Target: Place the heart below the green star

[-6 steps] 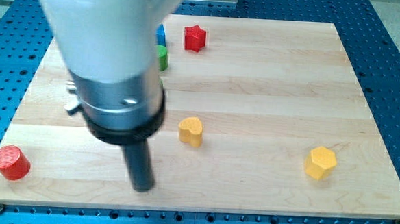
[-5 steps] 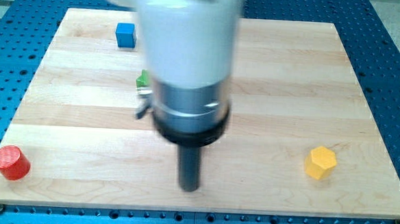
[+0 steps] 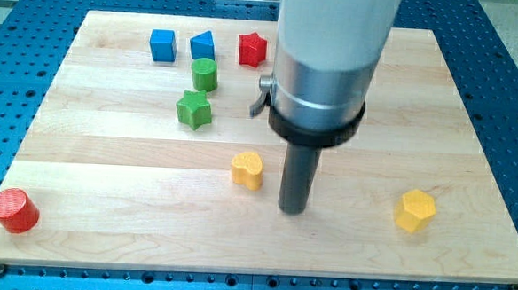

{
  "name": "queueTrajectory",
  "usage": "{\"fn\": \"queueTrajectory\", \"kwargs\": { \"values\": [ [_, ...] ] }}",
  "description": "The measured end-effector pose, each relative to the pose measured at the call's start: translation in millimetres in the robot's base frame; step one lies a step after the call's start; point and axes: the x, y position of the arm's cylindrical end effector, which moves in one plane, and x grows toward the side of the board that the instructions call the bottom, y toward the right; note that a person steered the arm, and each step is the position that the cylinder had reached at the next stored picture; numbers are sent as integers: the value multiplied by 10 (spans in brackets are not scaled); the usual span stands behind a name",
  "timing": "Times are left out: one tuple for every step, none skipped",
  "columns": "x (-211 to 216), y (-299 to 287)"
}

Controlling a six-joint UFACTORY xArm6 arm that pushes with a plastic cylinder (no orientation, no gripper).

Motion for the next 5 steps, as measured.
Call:
{"fn": "queueTrajectory", "kwargs": {
  "values": [
    [-164,-148],
    [-225,-625],
    [0,-988],
    [178,-1220],
    [-190,-1322]
  ]
}}
